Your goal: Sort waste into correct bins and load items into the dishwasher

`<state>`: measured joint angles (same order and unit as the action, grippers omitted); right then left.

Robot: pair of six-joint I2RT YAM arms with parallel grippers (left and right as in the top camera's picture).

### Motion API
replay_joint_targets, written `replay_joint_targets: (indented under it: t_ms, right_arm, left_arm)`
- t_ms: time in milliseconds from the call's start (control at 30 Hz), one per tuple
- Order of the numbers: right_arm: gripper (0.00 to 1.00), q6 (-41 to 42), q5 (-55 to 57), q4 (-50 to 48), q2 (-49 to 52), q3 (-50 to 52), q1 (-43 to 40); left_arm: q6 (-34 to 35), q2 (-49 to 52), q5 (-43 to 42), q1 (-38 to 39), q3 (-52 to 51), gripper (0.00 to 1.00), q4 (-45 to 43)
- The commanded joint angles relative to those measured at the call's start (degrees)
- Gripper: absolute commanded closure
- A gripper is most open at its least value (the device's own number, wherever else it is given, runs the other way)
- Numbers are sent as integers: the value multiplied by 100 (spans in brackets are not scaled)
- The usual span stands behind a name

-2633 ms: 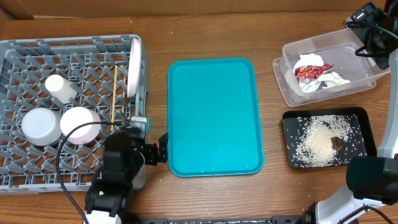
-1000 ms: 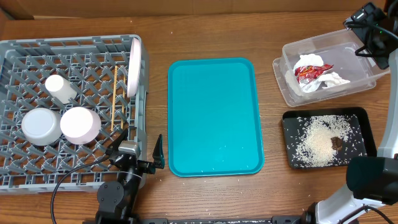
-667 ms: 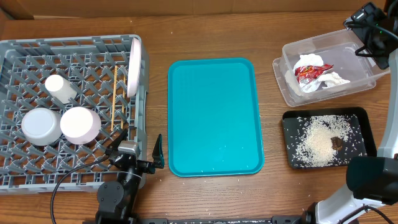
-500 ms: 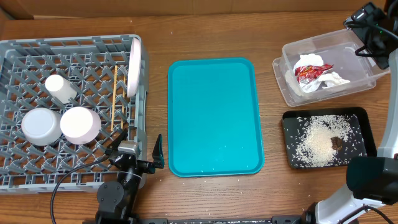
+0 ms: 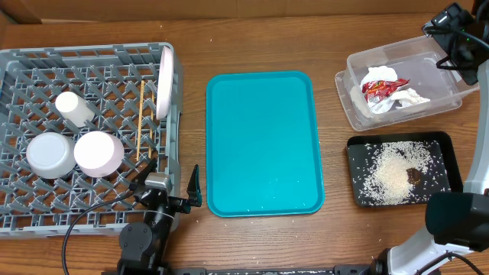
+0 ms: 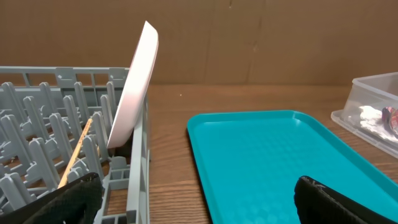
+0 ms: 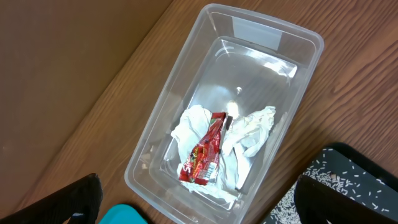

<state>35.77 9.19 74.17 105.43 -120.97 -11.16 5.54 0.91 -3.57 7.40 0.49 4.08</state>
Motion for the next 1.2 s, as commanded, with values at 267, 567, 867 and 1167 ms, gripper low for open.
replay_joint_targets:
  t_ms: [267, 567, 867, 1167]
  right_arm:
    - [0, -15, 20, -31, -15, 0, 15]
    - [0, -20, 181, 11, 13, 0, 15]
    - [0, -476, 385, -417, -238, 2, 173]
    - [0, -1558, 363, -1912, -1154, 896, 732]
  left_arm:
    - [-87, -70, 70, -28, -22, 0, 17]
    - [-87, -70, 70, -28, -22, 0, 17]
    - [-87, -70, 70, -28, -22, 0, 17]
    - [-87, -70, 70, -28, -22, 0, 17]
